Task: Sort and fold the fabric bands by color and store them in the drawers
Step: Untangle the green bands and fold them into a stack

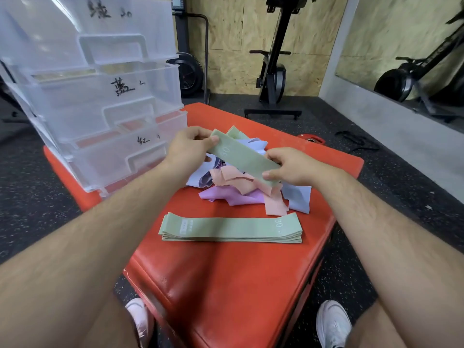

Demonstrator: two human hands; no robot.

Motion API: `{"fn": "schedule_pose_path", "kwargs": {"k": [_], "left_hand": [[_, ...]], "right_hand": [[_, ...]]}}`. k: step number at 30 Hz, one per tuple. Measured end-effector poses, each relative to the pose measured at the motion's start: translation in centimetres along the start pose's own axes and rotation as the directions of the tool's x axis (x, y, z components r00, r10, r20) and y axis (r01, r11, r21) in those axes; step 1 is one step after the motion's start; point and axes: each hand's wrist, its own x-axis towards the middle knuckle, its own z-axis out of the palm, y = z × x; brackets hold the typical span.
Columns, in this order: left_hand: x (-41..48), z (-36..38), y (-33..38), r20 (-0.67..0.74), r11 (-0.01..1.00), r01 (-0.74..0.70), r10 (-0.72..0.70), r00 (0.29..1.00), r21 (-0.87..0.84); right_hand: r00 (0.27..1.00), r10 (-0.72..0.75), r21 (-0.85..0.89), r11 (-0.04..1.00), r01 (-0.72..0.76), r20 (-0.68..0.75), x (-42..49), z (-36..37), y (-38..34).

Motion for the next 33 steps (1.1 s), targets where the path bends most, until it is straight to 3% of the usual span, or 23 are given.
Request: {"fn": "schedule_pose_path", "kwargs": {"k": [8,12,16,24,33], "left_hand": [[0.4,-4.0,-2.1,-0.098,0.993,0.109,-0.112,0.989,-0.040],[0.0,-6.1,-2.6,-0.075,0.982,0.186,-0.184,0.980,0.021],[-1.7,-7.8,-2.9,0.030,0.935,0.281,-0.294,0.955,0.216],[-5.8,-8.4,-5.4,0.147,0.812,0.215,-0.344,0.927,0.543],[-7.2,-7.7,-8.1,0.119,0.714,0.122,-0.278,0.953,0.689]], "right_hand": [[0.988,0.142,-0.113,0.983,-0.147,-0.053,-1.0,-1.5,3.4],[0.977,0.213,0.077,0.974,-0.212,-0.005,-2.2,-2.6,4.3],[0.972,0.208,0.181,0.957,-0.226,0.110,-3.7,-3.1,4.2],[0.928,0.171,0.005,0.983,-0.183,0.331,-6.4,-1.0,2.4],[0.922,0.232,-0.189,0.965,-0.180,0.309,-6.7,1.7,3.3]]}}
